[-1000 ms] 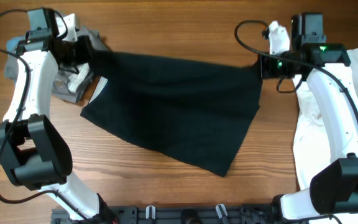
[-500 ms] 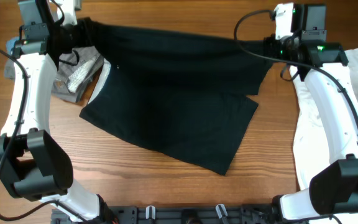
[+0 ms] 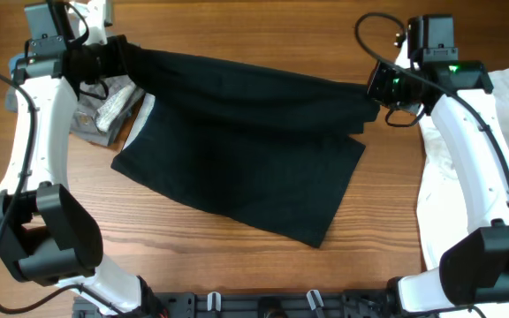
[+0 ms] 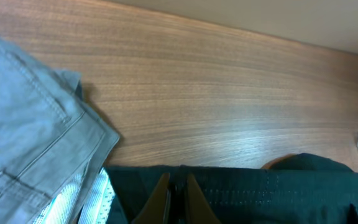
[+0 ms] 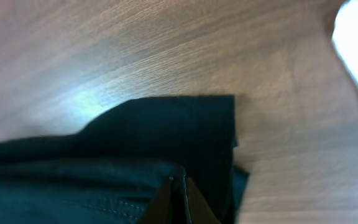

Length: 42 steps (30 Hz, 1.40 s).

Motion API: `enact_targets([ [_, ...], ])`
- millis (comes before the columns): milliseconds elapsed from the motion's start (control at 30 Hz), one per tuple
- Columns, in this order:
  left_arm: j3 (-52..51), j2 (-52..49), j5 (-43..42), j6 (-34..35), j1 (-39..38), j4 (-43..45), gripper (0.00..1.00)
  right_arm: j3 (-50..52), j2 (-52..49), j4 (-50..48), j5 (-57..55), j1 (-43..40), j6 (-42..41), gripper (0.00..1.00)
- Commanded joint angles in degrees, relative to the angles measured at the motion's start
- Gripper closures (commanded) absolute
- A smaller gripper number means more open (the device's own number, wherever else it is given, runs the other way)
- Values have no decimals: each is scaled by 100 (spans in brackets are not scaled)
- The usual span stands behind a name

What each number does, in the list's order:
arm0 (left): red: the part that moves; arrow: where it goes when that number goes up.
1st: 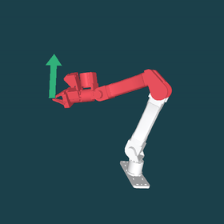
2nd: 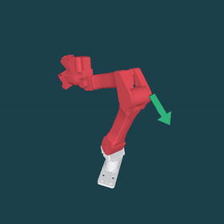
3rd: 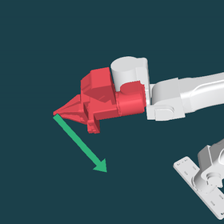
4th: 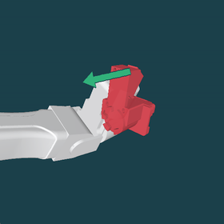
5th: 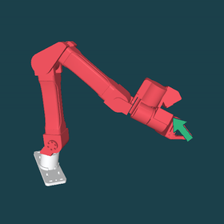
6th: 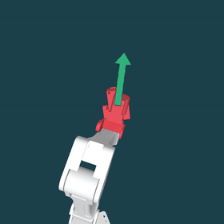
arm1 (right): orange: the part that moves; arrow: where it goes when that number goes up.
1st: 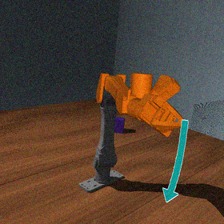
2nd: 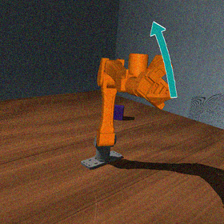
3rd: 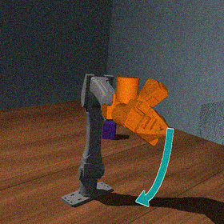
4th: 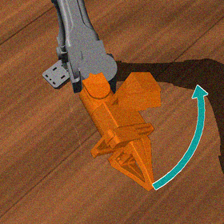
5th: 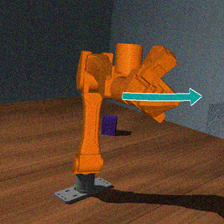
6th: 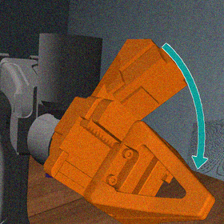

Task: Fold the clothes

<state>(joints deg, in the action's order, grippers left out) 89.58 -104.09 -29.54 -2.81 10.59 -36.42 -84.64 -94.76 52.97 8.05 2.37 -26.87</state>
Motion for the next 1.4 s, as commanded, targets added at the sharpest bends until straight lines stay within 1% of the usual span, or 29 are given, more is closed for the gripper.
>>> enact_targets([
  [0,55,-66,304,-149,164,-175,96,-74,122,83,629,-127,-1128,96],
  [67,55,-66,337,-149,164,-358,96,-74,122,212,833,-127,-1093,96],
  [133,55,-63,540,-149,170,-625,96,-74,122,450,831,-127,-986,96],
  [200,55,-66,623,-151,181,-765,95,-74,122,479,831,-127,-378,96],
  [267,55,-63,782,-149,181,-857,93,-74,122,619,837,-127,-179,96],
  [333,55,-66,946,-149,179,-914,92,-74,122,905,855,-120,195,96],
  [400,55,-63,1250,-149,181,-1099,94,-74,122,1257,855,-103,337,96],
  [433,55,-66,1504,-149,181,-1250,96,-74,122,1478,857,-81,439,96],
  [500,55,-66,2046,-149,179,-1650,96,13,122,1829,855,17,514,96],
  [600,39,-72,2385,-149,179,-2009,96,385,122,1873,855,374,557,96],
  [733,-190,-72,2802,-151,181,-1928,96,1027,122,1493,879,765,229,96],
  [800,-428,-72,2870,-175,181,-1781,95,1432,122,1235,874,914,118,96],
  [900,-772,-72,3018,-319,181,-1561,94,1829,122,1069,1069,986,122,96],
  [967,-916,-72,3320,-317,195,-1565,96,2000,122,1073,1268,986,144,96],
  [1067,-944,-72,3397,-310,249,-1572,96,2127,122,1117,1392,1012,256,96],
  [1133,-944,-70,3390,-249,310,-1589,96,2129,122,1226,1716,1023,487,94],
  [1233,-938,-46,3392,-249,319,-1672,96,2127,122,1360,1886,1023,605,92],
  [1300,-931,28,3392,-249,319,-1696,96,2129,122,1464,2153,1023,831,93],
  [1367,-931,105,3392,-249,319,-1674,96,2129,122,1550,2310,1023,890,93],
])
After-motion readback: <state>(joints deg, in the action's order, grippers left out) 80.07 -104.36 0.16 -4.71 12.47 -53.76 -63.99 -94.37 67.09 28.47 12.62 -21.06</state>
